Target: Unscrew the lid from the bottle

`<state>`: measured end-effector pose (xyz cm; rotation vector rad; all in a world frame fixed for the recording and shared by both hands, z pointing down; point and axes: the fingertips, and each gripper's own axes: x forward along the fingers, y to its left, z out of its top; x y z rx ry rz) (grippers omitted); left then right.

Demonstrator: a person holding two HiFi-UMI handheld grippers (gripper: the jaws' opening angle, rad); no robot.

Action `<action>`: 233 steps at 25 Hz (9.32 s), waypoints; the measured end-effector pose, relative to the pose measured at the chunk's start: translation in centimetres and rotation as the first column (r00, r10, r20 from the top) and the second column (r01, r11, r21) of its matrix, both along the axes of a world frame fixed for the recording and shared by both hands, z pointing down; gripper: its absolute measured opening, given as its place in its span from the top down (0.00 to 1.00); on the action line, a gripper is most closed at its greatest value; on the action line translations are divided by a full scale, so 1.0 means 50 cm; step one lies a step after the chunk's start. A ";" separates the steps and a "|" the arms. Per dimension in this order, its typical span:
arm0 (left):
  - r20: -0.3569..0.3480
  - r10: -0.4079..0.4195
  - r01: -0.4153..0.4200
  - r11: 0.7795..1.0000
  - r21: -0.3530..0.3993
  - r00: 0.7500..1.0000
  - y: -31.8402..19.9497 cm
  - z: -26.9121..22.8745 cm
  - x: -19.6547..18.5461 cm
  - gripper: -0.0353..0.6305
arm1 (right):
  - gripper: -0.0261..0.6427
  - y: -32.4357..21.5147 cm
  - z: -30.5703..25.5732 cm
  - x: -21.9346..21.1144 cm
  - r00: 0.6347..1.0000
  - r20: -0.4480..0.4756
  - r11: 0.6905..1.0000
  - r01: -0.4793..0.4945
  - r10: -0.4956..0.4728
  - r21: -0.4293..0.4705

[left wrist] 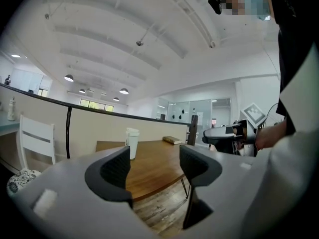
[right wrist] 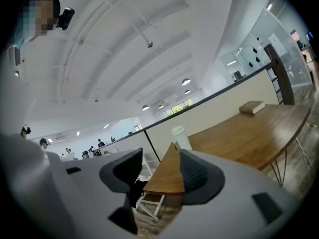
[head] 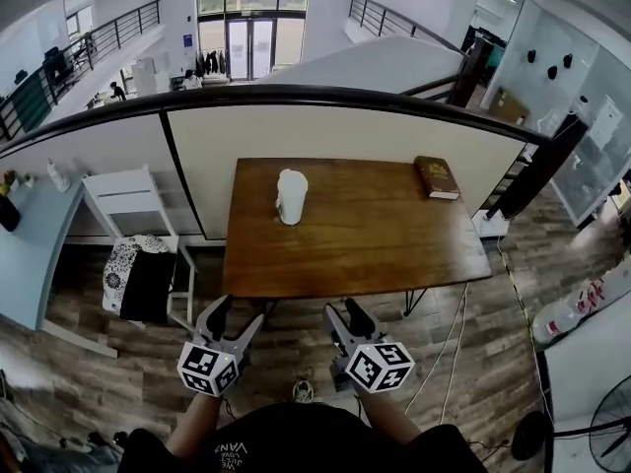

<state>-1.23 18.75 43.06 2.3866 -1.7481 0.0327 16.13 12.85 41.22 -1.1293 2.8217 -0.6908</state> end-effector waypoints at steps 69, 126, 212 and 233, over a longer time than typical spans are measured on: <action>0.093 0.701 -0.688 0.713 -0.135 0.707 -0.769 0.277 -0.139 0.46 | 0.65 -0.493 0.146 -0.242 0.900 -0.182 0.907 -0.414 0.396 -0.072; 0.164 0.677 -0.667 0.735 -0.117 0.717 -0.796 0.314 0.018 0.39 | 0.48 -0.669 0.090 -0.379 0.809 -0.248 0.789 0.581 -0.534 0.197; 0.171 0.522 -0.512 0.853 -0.102 0.836 -0.805 0.315 0.010 0.38 | 0.48 -0.665 0.083 -0.362 0.953 -0.244 0.927 0.246 -0.178 0.285; 0.191 0.497 -0.488 0.868 -0.097 0.846 -0.798 0.317 0.009 0.39 | 0.48 -0.649 0.104 -0.404 0.927 -0.370 0.931 0.191 -0.067 0.310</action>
